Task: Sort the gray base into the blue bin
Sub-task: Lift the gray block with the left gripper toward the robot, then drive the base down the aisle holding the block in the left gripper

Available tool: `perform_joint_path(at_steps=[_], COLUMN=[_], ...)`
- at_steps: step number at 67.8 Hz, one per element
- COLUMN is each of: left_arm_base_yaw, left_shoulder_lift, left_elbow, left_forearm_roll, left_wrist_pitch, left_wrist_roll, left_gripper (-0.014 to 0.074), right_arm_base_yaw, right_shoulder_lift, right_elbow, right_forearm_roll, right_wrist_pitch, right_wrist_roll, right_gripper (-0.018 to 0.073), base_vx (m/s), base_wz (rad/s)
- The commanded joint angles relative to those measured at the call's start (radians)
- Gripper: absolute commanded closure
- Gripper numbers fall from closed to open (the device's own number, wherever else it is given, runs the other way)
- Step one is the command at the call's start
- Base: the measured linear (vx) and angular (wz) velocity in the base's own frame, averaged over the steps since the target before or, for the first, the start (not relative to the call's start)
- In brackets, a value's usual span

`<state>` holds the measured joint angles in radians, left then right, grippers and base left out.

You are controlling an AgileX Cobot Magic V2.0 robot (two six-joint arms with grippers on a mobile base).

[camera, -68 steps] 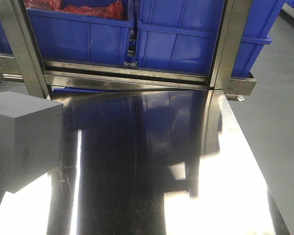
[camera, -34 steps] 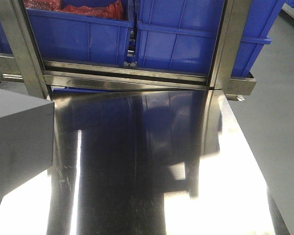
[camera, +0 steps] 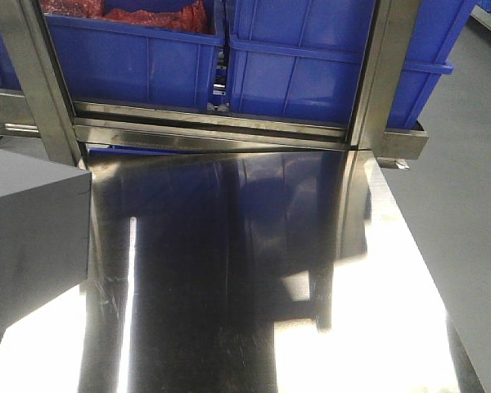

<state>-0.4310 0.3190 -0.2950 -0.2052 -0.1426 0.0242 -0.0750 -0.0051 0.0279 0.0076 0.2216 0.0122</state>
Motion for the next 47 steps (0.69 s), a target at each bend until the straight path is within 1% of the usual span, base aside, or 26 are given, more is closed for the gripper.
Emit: perform_joint_path(at_steps=[1, 32, 47], left_arm_base_yaw=[-0.005, -0.005, -0.005], left_shoulder_lift=[0.005, 0.005, 0.005], left_elbow=[-0.032, -0.032, -0.032], left_forearm_roll=[-0.007, -0.007, -0.007], left_wrist_pitch=[-0.106, -0.106, -0.106], left_wrist_roll=[-0.012, -0.012, -0.012], left_gripper=[0.0604, 0.0604, 0.0604], right_arm_base_yaw=[-0.005, -0.005, -0.005], right_shoulder_lift=[0.018, 0.018, 0.018], right_elbow=[0.002, 0.002, 0.002], right_forearm_roll=[-0.008, -0.008, -0.008], right_wrist_pitch=[-0.075, -0.075, -0.075], right_wrist_roll=[-0.012, -0.012, -0.012], right_gripper=[0.0564, 0.0564, 0.0564], base_vx=[0.0, 0.0, -0.07], base_wz=[0.0, 0.0, -0.27])
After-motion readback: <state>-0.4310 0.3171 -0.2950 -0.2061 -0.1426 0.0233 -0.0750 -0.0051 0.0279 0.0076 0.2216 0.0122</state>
